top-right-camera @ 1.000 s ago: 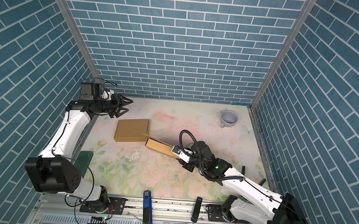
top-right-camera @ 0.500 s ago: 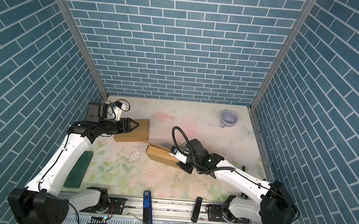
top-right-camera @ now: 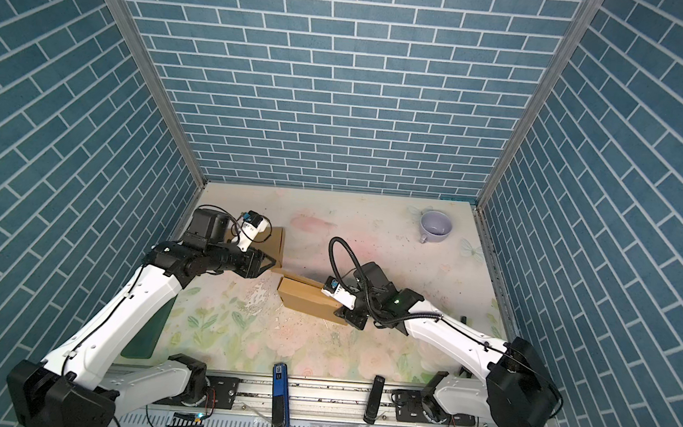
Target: Fold the paper box
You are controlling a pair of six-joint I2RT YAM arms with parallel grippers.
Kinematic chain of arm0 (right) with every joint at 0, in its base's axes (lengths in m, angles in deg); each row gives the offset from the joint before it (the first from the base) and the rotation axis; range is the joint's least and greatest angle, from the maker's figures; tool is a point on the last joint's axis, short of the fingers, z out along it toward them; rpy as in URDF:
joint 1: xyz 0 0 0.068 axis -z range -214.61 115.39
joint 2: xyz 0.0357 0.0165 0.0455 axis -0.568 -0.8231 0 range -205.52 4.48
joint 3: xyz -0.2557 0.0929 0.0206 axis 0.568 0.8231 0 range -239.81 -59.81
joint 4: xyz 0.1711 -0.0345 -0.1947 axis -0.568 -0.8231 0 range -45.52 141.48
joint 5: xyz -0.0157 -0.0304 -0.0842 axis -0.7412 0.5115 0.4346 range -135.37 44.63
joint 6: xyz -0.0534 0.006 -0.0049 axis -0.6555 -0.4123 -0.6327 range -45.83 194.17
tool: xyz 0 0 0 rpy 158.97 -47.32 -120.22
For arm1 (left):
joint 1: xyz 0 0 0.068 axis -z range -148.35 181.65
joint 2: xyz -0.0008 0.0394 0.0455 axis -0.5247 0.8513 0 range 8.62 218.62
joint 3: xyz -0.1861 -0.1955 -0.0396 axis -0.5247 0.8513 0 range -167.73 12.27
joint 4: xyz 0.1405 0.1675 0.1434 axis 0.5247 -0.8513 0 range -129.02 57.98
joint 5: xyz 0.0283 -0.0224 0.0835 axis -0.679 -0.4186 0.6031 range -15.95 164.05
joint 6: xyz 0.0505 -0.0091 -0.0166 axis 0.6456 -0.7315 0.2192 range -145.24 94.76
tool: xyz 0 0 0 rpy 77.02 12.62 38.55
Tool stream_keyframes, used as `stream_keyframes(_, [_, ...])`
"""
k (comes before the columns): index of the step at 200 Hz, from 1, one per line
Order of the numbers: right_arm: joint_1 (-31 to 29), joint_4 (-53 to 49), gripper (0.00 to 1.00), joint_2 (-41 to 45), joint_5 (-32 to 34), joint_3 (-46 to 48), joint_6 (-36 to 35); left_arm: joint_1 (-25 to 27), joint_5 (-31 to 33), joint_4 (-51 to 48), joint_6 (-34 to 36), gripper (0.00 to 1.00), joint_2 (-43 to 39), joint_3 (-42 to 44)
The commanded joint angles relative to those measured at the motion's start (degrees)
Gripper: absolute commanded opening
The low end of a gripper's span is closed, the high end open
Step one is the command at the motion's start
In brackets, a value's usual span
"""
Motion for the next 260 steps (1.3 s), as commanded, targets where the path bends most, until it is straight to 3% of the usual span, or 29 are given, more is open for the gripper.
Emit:
stream_keyframes(1, [0.4,0.3,0.02,0.3,-1.7,-1.7,0.2,0.9,2.3,-0.8,5.1,0.54,0.1,1.7])
stream_keyframes(134, [0.7,0.3,0.02,1.6,-1.1,-0.5,0.7,3.8,2.2,3.1,11.0,0.45,7.3,0.5])
stream_keyframes(182, [0.7,0.6,0.02,1.1,-1.0,-0.5,0.8,4.7,1.0,3.3,10.7,0.39,7.3,0.2])
stream_keyframes(260, [0.7,0.0,0.02,0.3,-0.4,-0.9,0.8,6.7,0.9,4.4,6.1,0.21,6.9,0.3])
